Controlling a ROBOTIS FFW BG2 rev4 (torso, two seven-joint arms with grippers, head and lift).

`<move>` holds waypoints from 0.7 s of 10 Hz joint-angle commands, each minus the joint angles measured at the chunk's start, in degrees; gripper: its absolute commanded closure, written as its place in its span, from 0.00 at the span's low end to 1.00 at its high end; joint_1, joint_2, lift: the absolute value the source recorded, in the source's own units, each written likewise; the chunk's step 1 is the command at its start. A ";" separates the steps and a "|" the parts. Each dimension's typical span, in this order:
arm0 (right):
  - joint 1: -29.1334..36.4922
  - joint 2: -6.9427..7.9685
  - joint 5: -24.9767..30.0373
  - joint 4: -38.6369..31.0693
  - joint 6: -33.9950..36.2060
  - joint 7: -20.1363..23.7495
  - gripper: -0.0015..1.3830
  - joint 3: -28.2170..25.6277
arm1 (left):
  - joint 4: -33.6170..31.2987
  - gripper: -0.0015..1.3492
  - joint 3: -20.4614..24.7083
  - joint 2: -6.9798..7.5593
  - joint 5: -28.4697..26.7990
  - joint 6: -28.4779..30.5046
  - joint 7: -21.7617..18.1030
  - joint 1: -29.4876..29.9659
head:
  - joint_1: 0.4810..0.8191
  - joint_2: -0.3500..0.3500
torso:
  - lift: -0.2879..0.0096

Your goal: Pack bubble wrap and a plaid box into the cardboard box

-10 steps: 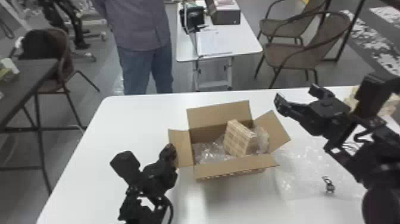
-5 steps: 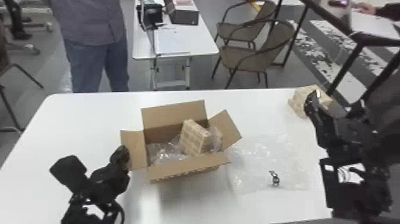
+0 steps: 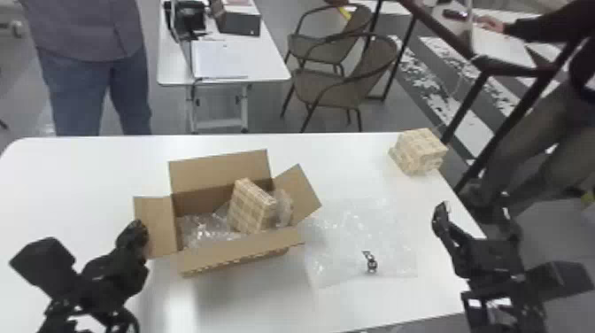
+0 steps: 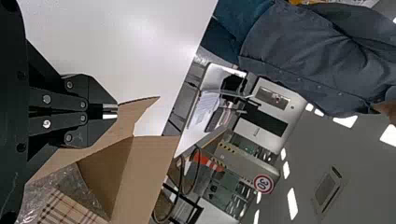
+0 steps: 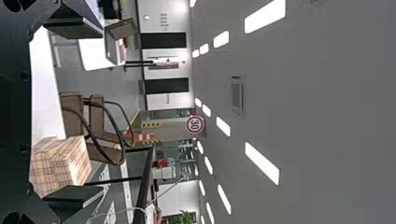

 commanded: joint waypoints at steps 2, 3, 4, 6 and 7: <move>0.65 0.13 5.85 1.88 0.92 2.95 0.08 -4.88 | 0.25 0.89 0.01 0.00 -0.12 0.12 -0.22 0.00 | 0.63 0.20 | 0.72; 1.35 0.66 7.52 2.67 1.44 3.66 0.08 -5.93 | 0.43 0.89 0.10 0.00 -0.48 0.30 -0.39 0.00 | 0.63 0.19 | 0.72; 1.88 1.36 8.05 3.73 1.88 3.83 0.09 -6.28 | 0.69 0.89 0.45 0.00 -0.56 0.30 -0.74 0.00 | 0.63 0.18 | 0.72; 1.97 2.33 7.96 3.73 2.32 3.92 0.09 -6.37 | 0.78 0.89 1.68 0.00 -1.00 0.39 -1.18 0.00 | 0.63 0.17 | 0.72; 1.88 2.24 7.96 3.55 2.76 3.92 0.09 -6.37 | 0.78 0.89 2.56 -0.18 -1.62 0.56 -1.18 -0.17 | 0.63 0.18 | 0.72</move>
